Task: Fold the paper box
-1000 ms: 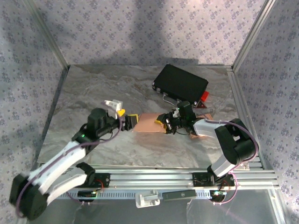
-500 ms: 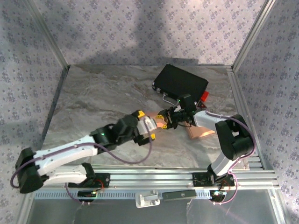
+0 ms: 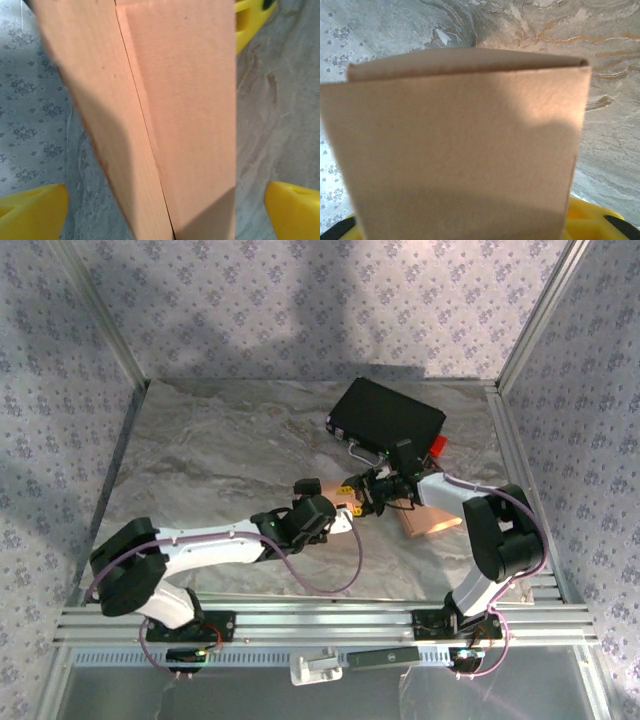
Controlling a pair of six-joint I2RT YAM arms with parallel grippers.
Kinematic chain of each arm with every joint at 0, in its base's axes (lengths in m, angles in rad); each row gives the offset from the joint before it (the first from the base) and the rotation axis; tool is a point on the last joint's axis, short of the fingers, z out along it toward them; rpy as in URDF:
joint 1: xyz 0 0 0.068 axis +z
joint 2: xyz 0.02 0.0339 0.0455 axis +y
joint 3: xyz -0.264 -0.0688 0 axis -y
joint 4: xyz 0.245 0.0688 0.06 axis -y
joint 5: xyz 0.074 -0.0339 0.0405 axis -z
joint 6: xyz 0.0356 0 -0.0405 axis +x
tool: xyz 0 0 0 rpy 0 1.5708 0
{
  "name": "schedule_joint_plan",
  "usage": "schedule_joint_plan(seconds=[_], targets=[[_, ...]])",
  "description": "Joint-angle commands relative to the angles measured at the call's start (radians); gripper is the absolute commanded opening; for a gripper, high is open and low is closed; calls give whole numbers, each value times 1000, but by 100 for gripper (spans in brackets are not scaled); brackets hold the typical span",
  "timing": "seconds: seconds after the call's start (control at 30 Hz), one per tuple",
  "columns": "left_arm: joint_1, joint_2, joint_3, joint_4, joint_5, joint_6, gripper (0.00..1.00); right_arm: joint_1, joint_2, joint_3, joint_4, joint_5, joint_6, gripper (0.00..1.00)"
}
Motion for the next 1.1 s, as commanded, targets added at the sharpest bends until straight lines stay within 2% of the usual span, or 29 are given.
schedule_joint_plan(seconds=[0.0,0.13,0.47,0.67,0.9,1.07], targets=[[11,41,28,91,-24,44,100,-3,29,5,-107,19,-7,43],[24,80,39,98,-5,32,96,-3,31,3,-104,16,-6,43],[51,144,97,58,51,-21,60,-23,32,2,-113,7,-14,43],[52,147,95,53,64,-21,53,-29,41,3,-111,6,-16,43],[50,111,99,-14,93,-18,51,-45,9,19,-124,15,-30,60],[51,79,135,-130,142,-37,50,-60,-63,76,-236,47,-95,67]])
